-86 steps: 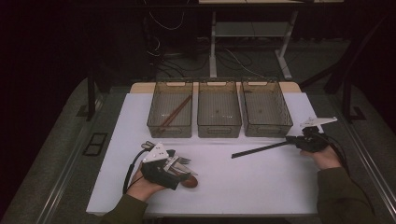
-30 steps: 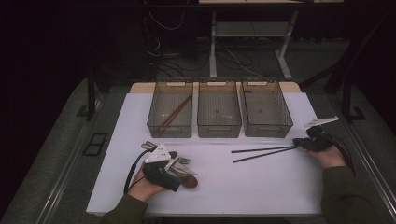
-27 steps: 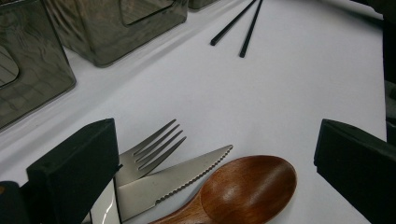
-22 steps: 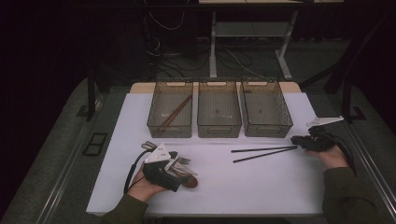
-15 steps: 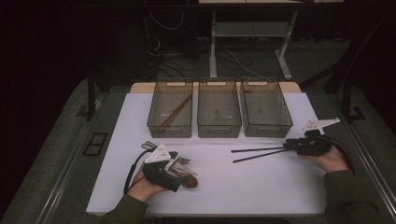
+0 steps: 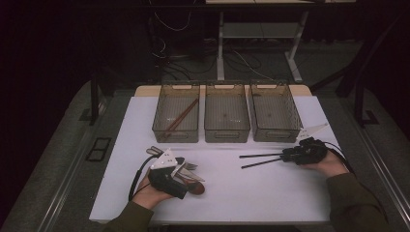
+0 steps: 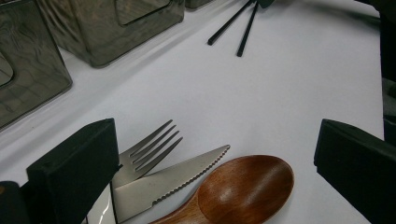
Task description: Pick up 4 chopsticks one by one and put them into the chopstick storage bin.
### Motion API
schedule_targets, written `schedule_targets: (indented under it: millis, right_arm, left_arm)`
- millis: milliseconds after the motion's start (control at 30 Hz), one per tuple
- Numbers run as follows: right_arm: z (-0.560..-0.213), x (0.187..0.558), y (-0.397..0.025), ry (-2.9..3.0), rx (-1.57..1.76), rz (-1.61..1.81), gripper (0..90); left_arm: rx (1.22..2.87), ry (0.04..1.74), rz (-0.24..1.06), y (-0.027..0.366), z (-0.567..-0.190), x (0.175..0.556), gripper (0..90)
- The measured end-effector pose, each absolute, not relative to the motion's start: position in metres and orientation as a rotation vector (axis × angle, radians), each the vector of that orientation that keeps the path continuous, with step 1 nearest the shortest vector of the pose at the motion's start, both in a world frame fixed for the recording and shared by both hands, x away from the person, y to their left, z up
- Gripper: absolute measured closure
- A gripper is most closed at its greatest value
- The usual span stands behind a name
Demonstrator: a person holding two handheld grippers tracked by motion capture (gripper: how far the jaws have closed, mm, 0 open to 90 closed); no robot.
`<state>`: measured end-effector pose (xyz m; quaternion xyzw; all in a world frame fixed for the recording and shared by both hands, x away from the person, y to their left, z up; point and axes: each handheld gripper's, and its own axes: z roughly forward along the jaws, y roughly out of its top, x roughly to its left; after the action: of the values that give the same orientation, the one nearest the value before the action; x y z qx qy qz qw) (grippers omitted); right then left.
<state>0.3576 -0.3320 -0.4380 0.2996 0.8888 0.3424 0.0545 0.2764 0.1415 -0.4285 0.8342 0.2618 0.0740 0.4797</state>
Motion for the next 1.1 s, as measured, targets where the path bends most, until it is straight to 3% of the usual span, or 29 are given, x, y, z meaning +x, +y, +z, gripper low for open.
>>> schedule_targets:
  millis: [1100]
  right_arm:
    - [-0.44, 0.344, -0.319, 2.842, 0.638, 0.96, 81.1]
  left_arm:
    - [2.044, 0.626, 0.172, 0.14, -0.429, 0.276, 0.0]
